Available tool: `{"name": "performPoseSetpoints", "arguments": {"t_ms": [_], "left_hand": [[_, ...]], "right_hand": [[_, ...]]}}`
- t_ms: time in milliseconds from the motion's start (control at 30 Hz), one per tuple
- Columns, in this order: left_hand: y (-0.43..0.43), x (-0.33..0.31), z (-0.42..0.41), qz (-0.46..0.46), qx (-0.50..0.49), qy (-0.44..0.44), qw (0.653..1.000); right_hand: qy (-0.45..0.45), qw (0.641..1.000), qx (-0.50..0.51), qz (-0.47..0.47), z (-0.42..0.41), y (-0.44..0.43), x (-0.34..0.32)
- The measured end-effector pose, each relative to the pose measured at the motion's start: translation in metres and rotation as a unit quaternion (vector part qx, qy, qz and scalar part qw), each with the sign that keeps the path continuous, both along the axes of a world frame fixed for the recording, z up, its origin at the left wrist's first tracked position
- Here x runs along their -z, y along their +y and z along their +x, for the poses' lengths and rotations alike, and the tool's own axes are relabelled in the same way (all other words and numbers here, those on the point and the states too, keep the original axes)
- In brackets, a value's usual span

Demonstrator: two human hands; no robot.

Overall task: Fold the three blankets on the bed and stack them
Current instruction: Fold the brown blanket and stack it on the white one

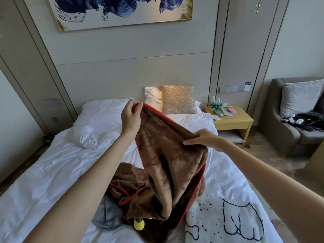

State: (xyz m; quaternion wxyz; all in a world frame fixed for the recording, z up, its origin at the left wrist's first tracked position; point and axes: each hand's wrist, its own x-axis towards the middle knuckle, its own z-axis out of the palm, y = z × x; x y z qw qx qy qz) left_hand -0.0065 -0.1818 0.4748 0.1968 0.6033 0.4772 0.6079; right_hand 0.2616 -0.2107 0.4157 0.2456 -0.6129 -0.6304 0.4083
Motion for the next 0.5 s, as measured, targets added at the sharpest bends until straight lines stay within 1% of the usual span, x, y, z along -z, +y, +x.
{"name": "performPoseSetpoints", "arguments": {"t_ms": [67, 133, 233, 300, 400, 500], "left_hand": [[0.005, 0.006, -0.015, -0.022, -0.036, -0.042, 0.998], [0.009, 0.011, -0.030, -0.039, -0.069, -0.080, 0.994], [0.013, 0.016, -0.049, -0.054, -0.118, -0.136, 0.982], [0.015, 0.019, -0.061, -0.066, -0.141, -0.164, 0.974], [0.015, 0.027, -0.072, -0.083, -0.151, -0.173, 0.970], [0.014, 0.033, -0.076, -0.096, -0.141, -0.143, 0.975]], "right_hand": [[-0.044, 0.999, 0.028, -0.005, 0.012, 0.000, 0.014], [-0.107, 0.994, 0.030, -0.005, 0.023, -0.002, 0.028], [-0.200, 0.980, -0.008, -0.003, 0.038, -0.008, 0.051], [-0.222, 0.974, -0.044, -0.019, 0.043, -0.013, 0.062], [-0.262, 0.959, -0.102, -0.042, 0.043, -0.017, 0.067], [-0.312, 0.940, -0.132, -0.035, 0.039, -0.011, 0.069]]}}
